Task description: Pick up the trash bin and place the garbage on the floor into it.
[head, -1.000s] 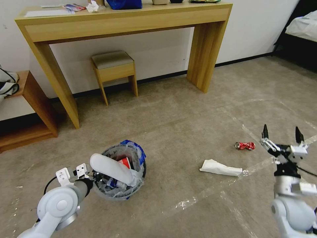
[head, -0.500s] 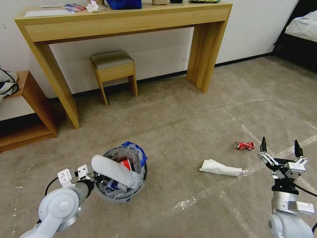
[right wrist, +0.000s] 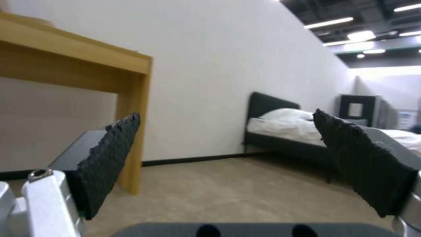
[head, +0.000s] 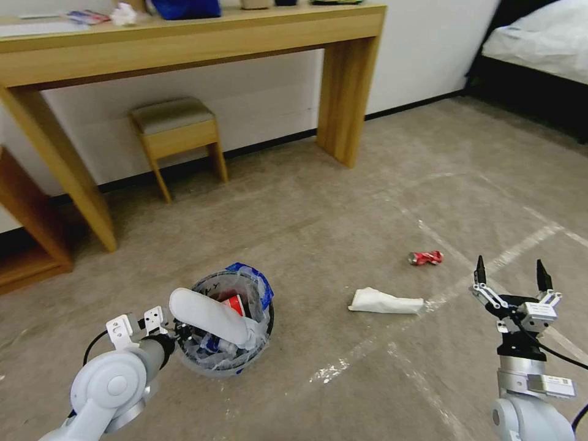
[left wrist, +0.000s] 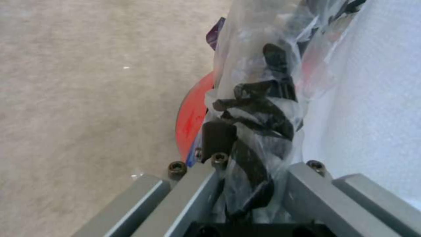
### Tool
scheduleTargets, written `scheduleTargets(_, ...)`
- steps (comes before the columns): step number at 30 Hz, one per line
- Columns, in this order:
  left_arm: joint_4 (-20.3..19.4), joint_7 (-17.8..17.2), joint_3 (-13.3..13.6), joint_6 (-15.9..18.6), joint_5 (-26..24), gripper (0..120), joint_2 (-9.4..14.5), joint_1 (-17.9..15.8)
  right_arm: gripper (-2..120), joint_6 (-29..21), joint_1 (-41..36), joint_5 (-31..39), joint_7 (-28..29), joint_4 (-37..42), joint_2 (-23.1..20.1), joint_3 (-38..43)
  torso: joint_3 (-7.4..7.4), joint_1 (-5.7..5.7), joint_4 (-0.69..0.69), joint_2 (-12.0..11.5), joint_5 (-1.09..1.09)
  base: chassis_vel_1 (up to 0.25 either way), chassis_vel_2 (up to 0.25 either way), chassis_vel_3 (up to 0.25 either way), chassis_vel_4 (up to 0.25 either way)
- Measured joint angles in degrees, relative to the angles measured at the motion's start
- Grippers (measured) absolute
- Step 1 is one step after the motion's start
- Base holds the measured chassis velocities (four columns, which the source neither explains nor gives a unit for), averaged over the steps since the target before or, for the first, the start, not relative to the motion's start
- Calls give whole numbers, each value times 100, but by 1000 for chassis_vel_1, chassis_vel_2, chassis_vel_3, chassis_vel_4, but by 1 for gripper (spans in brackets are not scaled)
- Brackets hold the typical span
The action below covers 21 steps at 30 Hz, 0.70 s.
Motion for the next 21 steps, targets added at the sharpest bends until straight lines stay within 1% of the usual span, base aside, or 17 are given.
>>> scheduleTargets(4,-2,0,0,-18,-4,0,1,-1,100,18,29,-8,4,-29,4,-5,0,0,-1,0,0,-87,-60,-55,-74)
scheduleTargets(6,-2,0,-8,-39,-15,0,6,0,100,23,52,-40,4,-49,7,-28,0,0,3,0,0,0,0,0,0)
scheduleTargets(9,-2,0,-14,-42,-15,0,12,-4,100,23,66,-116,2,-68,8,-45,0,0,4,0,0,0,0,0,0)
scheduleTargets(21,16,0,-28,-46,-61,0,48,-46,100,115,159,-192,-130,-154,103,-197,0,0,3,0,0,0,0,0,0)
